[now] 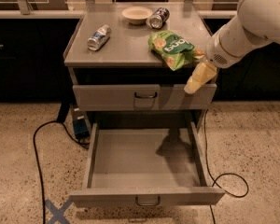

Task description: Place green rice chip bag into middle drawer

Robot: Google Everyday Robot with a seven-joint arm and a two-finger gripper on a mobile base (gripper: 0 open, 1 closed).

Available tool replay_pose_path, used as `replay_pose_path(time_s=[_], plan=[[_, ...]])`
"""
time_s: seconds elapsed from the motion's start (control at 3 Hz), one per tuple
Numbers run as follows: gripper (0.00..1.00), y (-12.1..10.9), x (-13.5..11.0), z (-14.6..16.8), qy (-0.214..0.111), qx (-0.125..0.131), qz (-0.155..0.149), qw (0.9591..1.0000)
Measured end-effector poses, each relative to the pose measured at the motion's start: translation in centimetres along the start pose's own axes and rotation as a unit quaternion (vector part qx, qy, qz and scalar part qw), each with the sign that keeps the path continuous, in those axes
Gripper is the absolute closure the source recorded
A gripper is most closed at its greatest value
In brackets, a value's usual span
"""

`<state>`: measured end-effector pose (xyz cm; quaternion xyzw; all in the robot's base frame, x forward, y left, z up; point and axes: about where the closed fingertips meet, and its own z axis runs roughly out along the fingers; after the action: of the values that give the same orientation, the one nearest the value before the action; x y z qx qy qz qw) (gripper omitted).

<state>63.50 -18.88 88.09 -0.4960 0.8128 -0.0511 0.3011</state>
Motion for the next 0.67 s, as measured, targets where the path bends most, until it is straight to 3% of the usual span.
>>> replay_pose_path(time_s=[0.33, 0.67], plan=[[0.0, -3.1, -1.5, 2.0, -0.029, 0.035, 0.033, 0.9985], [0.0, -5.4, -1.9, 4.9, -0.04, 0.045, 0.059, 0.9965]])
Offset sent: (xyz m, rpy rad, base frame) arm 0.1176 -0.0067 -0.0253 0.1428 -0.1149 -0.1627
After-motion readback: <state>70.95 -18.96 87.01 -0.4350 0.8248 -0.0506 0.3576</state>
